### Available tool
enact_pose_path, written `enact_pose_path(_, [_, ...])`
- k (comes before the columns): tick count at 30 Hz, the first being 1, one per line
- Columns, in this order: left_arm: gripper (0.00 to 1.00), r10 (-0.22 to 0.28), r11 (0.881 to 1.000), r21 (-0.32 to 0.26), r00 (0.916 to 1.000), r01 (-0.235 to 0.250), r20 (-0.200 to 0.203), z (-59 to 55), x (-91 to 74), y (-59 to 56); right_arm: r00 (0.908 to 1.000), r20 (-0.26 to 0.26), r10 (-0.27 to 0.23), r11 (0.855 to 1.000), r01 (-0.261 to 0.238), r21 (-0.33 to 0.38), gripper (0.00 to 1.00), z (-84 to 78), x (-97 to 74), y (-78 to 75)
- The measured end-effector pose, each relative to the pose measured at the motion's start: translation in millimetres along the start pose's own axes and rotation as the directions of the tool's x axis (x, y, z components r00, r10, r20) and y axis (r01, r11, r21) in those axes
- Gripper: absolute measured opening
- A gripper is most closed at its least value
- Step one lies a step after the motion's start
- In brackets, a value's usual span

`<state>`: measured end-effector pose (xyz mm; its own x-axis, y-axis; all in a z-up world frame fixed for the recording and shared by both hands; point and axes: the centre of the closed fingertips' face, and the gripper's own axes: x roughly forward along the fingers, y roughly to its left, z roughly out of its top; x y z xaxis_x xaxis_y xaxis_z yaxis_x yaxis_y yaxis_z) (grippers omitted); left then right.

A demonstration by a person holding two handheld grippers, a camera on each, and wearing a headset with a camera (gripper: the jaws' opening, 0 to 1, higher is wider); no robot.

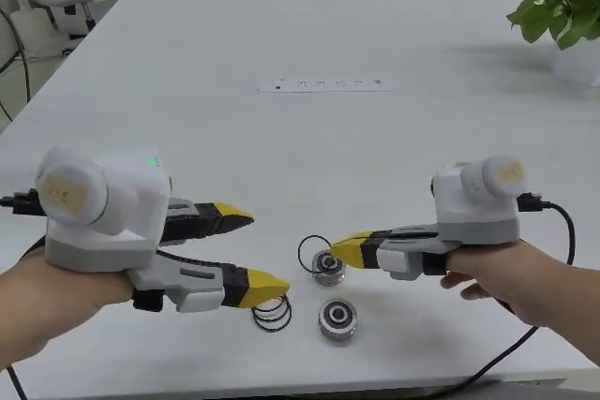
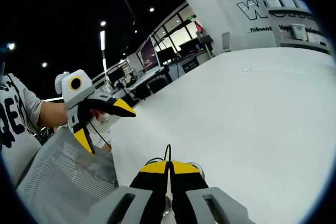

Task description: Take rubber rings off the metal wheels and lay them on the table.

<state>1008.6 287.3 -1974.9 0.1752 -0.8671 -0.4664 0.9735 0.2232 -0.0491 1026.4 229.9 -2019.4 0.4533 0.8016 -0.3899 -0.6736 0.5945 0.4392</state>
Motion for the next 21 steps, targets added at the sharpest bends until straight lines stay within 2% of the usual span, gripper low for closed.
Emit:
enact_pose_path(6, [0.59,0.025,1.0,0.001,0.9997,-0.025,0.003,-4.4,-12.4,1.8,0.9997,-0.008,0.025,1.0,-0.025,-0.009,0.0,1.9,8.3,5.7])
enact_pose_path(12, [0.62,0.068,0.997,-0.032,0.9976,-0.068,0.013,-11.5,-29.2,11.7,0.9983,-0.025,0.052,0.999,-0.052,-0.01,0.0,3.4,22.7,17.0])
enact_pose_path(21, [0.64,0.131,0.989,-0.074,0.991,-0.129,0.024,-21.7,-51.6,25.3,0.9944,-0.062,0.086,0.996,-0.087,-0.009,0.0,-3.0,41.9,25.2])
